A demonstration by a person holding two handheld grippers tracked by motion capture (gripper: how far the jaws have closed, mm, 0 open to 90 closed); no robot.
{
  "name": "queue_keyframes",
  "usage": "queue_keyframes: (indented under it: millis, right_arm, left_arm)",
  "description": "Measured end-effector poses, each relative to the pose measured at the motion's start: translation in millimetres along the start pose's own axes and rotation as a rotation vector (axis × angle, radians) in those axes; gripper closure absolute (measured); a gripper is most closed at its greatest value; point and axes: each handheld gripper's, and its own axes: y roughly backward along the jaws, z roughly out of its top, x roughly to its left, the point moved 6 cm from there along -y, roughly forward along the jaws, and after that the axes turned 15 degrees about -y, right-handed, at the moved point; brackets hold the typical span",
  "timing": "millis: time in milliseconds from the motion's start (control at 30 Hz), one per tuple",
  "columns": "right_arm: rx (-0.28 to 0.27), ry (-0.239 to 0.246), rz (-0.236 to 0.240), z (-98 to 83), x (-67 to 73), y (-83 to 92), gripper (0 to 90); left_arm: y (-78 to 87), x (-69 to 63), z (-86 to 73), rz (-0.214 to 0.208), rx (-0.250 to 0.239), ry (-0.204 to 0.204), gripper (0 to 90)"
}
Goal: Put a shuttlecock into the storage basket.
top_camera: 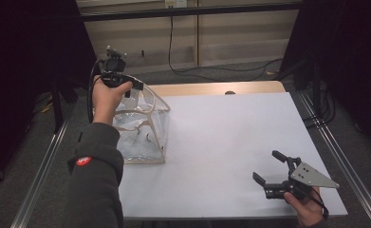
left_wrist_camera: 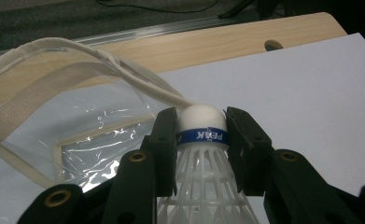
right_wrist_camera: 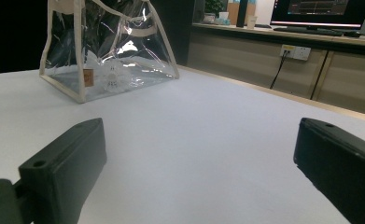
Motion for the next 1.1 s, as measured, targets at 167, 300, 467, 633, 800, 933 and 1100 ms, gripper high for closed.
queue_keyframes:
  millis: [167, 300, 467, 633, 800, 933, 1100]
  right_arm:
    - [0.002, 0.000, 0.001, -0.3, 0.2, -0.2, 2.3]
    - [-0.001, 0.002, 0.002, 0.1, -0.2, -0.1, 2.3]
    - [0.000, 0.002, 0.000, 0.2, 0.1, 0.3, 2.3]
    - [0.000, 0.003, 0.000, 0.1, 0.0, 0.0, 2.3]
    - [0.001, 0.005, 0.003, -0.1, 0.7, -0.4, 2.3]
    - [-0.002, 0.000, -0.001, 0.3, -0.3, 0.3, 2.3]
    - [0.000, 0.003, 0.001, 0.3, 0.0, 0.3, 2.3]
  left_arm:
    - [-2.1, 2.3, -1.8, 0.005, 0.005, 0.003, 65.5]
    - [-1.7, 4.0, -3.6, 0.004, 0.003, 0.007, 65.4]
    - [-2.9, 4.8, -7.9, 0.009, 0.005, 0.016, 65.4]
    - [-4.9, 5.9, -11.0, 0.007, 0.011, 0.014, 65.4]
    - [-7.4, 5.5, -13.4, 0.003, 0.021, 0.012, 65.4]
    - [-8.0, 4.4, -13.6, 0.004, 0.021, 0.018, 65.4]
    - [-8.8, 3.3, -14.3, 0.003, 0.031, 0.010, 65.3]
